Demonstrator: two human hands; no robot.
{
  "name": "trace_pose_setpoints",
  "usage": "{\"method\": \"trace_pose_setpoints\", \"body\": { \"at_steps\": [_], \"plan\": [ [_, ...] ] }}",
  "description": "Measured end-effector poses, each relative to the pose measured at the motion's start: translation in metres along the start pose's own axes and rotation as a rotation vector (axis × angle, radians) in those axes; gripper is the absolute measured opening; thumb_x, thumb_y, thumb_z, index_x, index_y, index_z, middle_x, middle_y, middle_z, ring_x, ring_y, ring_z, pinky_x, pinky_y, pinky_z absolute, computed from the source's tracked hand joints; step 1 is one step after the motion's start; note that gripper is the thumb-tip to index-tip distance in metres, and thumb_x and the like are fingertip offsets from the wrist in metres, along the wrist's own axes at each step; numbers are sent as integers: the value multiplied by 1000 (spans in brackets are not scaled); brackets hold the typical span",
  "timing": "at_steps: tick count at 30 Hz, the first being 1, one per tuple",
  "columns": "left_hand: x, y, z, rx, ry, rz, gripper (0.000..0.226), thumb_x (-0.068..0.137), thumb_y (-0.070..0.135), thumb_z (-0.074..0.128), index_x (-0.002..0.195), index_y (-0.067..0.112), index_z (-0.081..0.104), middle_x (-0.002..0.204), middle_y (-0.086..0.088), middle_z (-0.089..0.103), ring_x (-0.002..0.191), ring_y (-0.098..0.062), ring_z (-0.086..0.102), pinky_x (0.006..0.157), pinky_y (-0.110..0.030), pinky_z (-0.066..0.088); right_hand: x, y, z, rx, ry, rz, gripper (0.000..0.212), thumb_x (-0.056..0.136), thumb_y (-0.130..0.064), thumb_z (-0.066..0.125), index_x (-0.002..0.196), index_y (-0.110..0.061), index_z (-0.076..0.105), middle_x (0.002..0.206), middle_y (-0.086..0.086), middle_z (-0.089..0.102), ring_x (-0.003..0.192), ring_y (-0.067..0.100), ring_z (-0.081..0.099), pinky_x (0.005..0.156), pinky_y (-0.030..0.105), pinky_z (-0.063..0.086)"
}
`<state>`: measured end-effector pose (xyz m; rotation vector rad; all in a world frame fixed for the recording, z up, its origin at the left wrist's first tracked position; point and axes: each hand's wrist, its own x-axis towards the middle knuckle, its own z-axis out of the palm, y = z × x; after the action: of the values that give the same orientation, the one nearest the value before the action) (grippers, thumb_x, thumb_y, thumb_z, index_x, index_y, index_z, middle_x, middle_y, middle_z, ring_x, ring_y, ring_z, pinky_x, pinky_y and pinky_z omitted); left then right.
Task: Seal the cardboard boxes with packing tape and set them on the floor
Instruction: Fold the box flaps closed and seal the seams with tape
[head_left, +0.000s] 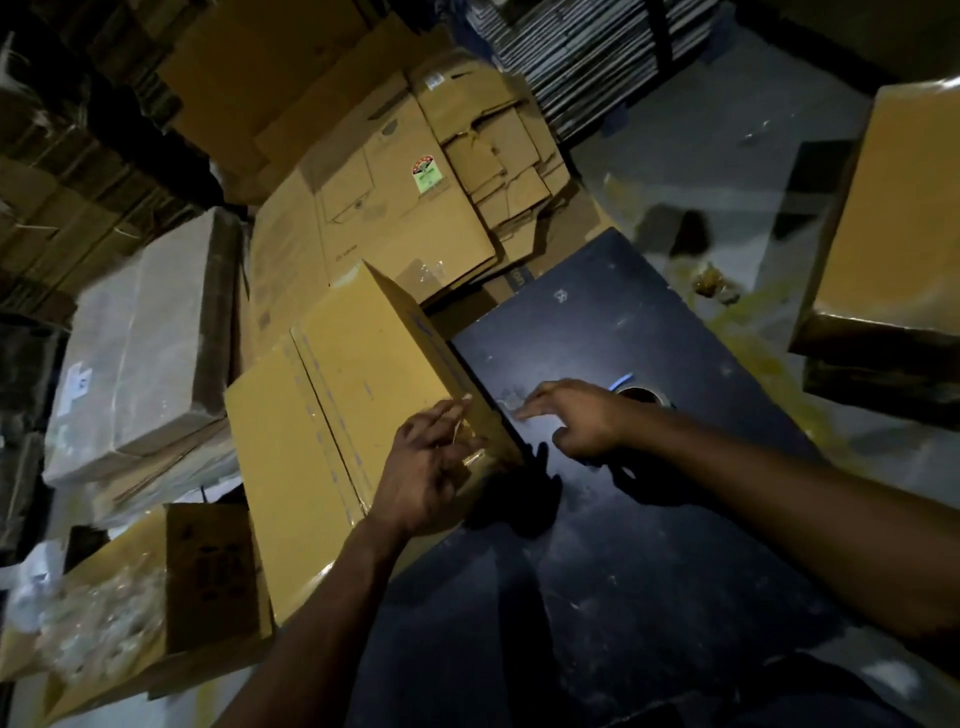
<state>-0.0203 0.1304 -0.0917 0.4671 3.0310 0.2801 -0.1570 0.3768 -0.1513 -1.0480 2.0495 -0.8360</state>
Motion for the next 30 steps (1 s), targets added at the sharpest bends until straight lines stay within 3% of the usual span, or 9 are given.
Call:
{"method": "trace_pose_setpoints", "body": {
  "at_steps": [6,10,13,15,19,23,25,28,30],
  "plan": [
    [34,-15,-9,281,-280,194,36,93,34,50,118,38,75,151,3,57,143,-27,45,117,-52,27,-5,1,37,245,152,23,68,78,5,57,139,-25,62,128,10,63,116,27,59,97,39,51],
    [53,-11,-5,313,-409,199,39,83,26,65,116,45,74,152,10,54,146,-22,40,119,-58,22,-11,0,49,297,202,15,71,76,7,55,137,-29,64,127,7,64,114,24,61,97,40,53],
    [47,-20,-1,234,-279,147,46,85,28,52,127,33,73,149,3,58,141,-25,48,120,-52,23,-16,-1,56,351,235,15,73,75,8,56,139,-27,62,131,6,63,119,22,61,101,37,51],
    [37,-30,3,187,-167,112,50,83,26,46,124,26,74,142,-1,64,138,-25,52,120,-50,25,-18,-4,62,387,269,-1,75,74,6,55,142,-26,60,135,5,62,123,20,59,104,34,49],
    [42,-39,14,186,-103,48,43,83,20,46,112,22,77,132,1,70,134,-24,57,117,-54,32,-13,-6,66,506,385,-5,74,76,9,54,144,-21,57,144,-1,56,132,13,53,101,19,46],
    [79,-44,10,174,3,-134,48,73,26,42,106,20,77,120,1,73,120,-24,61,110,-46,35,12,4,51,577,573,47,71,79,8,55,145,-16,56,147,-3,53,136,11,49,107,31,49],
    [102,-50,7,159,75,-248,40,75,23,46,101,21,76,110,0,74,112,-25,62,102,-44,40,27,11,36,634,623,67,70,80,9,56,144,-20,56,147,-5,53,136,9,48,103,28,50],
    [137,-62,5,104,136,-429,25,80,14,57,97,17,75,99,-4,72,101,-29,66,94,-43,48,48,20,12,650,653,94,68,85,8,59,146,-23,54,147,-8,51,139,8,45,87,7,45],
    [149,-69,3,-21,223,-479,33,78,9,59,106,15,75,102,-6,75,96,-30,69,90,-41,55,60,27,-2,624,658,103,66,88,3,61,149,-21,50,152,-4,49,143,11,41,83,4,42]
  ]
}}
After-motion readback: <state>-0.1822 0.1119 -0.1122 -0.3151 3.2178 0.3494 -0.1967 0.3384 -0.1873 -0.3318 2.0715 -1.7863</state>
